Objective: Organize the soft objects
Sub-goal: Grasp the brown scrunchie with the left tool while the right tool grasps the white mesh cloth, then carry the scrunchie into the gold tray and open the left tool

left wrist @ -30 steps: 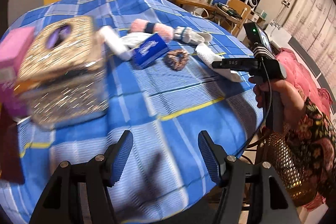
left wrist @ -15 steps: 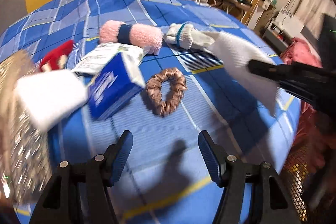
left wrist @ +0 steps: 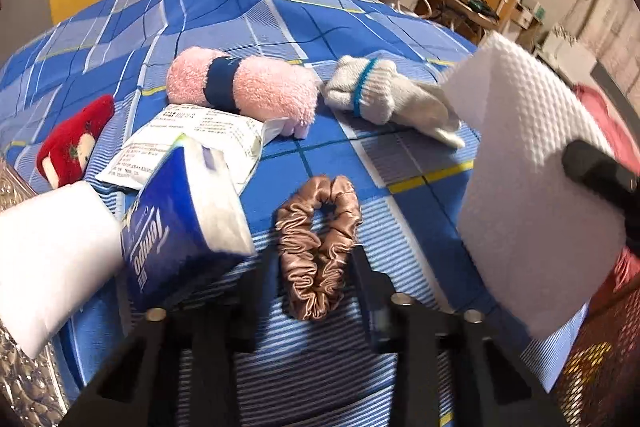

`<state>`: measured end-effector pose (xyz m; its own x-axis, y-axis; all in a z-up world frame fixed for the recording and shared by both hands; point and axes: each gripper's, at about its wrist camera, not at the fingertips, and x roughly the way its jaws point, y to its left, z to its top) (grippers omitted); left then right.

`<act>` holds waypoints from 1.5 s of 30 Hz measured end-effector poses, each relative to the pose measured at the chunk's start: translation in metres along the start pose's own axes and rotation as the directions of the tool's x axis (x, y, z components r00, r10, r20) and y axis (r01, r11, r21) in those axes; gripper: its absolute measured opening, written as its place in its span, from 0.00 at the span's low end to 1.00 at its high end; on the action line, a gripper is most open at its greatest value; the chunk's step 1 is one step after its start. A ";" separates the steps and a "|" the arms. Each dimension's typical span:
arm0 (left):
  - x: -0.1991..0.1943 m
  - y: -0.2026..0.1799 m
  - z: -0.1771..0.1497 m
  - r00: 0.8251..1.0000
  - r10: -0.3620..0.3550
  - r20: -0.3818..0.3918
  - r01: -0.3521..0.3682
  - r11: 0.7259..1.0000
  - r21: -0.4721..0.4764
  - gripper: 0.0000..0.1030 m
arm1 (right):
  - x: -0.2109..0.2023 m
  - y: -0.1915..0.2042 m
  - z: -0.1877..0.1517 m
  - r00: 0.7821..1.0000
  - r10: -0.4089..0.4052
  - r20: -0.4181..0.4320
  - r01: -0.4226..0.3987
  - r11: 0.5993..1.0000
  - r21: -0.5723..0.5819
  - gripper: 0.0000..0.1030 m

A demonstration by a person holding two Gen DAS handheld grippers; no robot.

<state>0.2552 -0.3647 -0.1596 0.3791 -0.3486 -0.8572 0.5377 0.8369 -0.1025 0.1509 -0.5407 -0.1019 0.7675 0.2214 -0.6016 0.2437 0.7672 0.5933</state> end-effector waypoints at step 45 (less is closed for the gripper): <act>-0.161 0.080 -0.146 0.980 -0.128 0.151 0.152 0.976 -0.159 0.20 | 0.066 0.084 -0.082 0.939 -0.342 -0.039 0.214 0.670 -0.711 0.77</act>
<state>0.1278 -0.1802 -0.1036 0.4167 -0.5126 -0.7507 0.4626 0.8305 -0.3103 0.1729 -0.4121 -0.1355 0.6141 -0.0309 -0.7887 -0.0934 0.9894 -0.1114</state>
